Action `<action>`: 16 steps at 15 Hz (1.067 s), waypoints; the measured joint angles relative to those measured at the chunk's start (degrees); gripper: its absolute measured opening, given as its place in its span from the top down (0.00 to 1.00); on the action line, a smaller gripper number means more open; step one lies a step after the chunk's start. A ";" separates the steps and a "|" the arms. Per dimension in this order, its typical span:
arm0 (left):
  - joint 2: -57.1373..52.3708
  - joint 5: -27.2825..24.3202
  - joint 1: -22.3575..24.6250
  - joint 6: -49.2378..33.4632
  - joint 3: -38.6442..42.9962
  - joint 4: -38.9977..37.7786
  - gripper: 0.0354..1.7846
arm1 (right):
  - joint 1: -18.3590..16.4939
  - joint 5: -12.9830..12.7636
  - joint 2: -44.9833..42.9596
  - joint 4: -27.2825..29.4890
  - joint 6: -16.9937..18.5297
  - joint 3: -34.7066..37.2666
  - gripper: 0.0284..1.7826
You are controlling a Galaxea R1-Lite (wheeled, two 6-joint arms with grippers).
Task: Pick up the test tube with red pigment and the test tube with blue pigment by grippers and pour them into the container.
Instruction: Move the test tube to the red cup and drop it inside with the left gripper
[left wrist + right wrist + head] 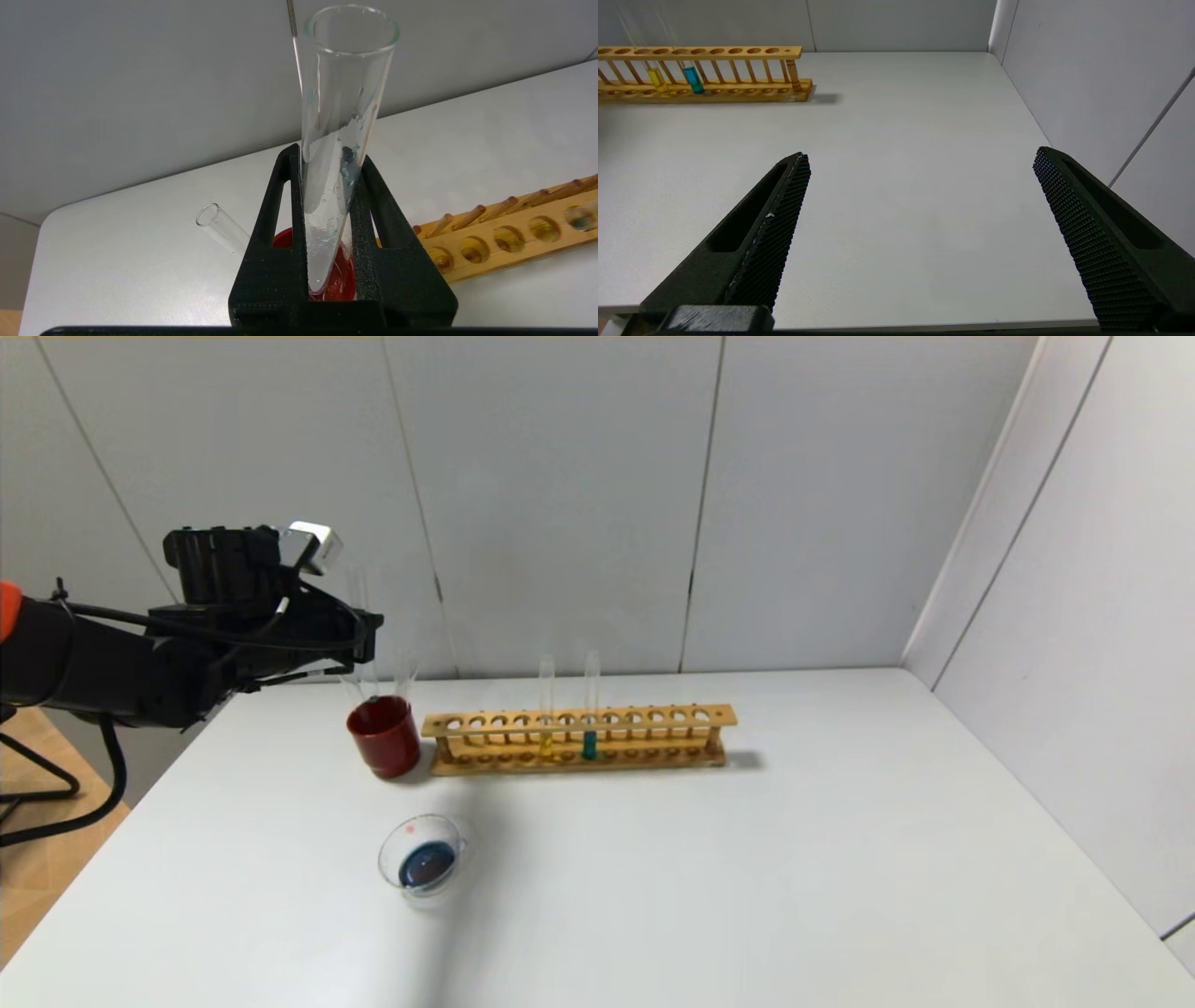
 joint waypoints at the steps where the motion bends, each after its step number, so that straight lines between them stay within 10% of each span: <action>1: 0.82 -0.05 0.55 0.02 -0.30 -0.05 0.84 | 0.00 0.02 0.00 0.00 0.00 0.00 0.02; 11: 6.80 -1.90 2.27 -0.13 -0.41 -6.06 0.83 | 0.00 0.02 0.00 0.00 0.00 0.00 0.02; 16: 5.84 -1.93 2.27 -0.17 0.60 -6.06 0.57 | 0.00 0.02 0.00 0.00 0.00 0.00 0.02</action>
